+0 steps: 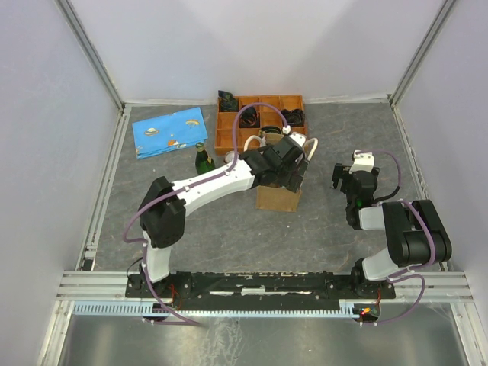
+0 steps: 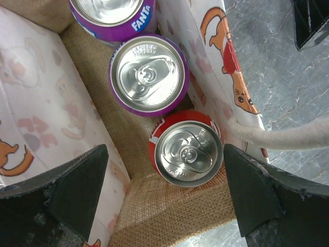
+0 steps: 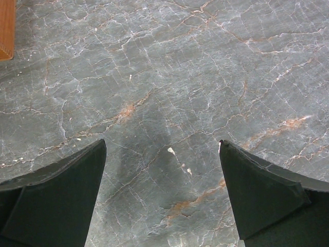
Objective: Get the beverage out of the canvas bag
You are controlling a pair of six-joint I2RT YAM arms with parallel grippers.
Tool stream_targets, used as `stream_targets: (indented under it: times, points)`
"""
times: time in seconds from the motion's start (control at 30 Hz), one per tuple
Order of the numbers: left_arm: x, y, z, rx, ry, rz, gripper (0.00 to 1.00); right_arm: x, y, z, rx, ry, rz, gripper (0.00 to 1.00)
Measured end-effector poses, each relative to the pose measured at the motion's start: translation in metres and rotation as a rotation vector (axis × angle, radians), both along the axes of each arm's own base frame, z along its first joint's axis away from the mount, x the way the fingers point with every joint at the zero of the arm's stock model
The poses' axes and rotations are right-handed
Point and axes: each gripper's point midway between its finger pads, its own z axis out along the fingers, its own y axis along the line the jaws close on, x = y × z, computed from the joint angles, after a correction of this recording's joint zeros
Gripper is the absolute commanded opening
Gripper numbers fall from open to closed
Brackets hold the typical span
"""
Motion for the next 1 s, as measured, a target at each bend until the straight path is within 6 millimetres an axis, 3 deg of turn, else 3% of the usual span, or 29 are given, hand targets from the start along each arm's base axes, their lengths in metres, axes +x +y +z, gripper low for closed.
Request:
stream_targets:
  times: [1.0]
  points:
    - [-0.004,-0.003,-0.019,-0.033,0.004,0.082,0.99,0.0,0.0,0.0,0.0,0.0,0.0,0.99]
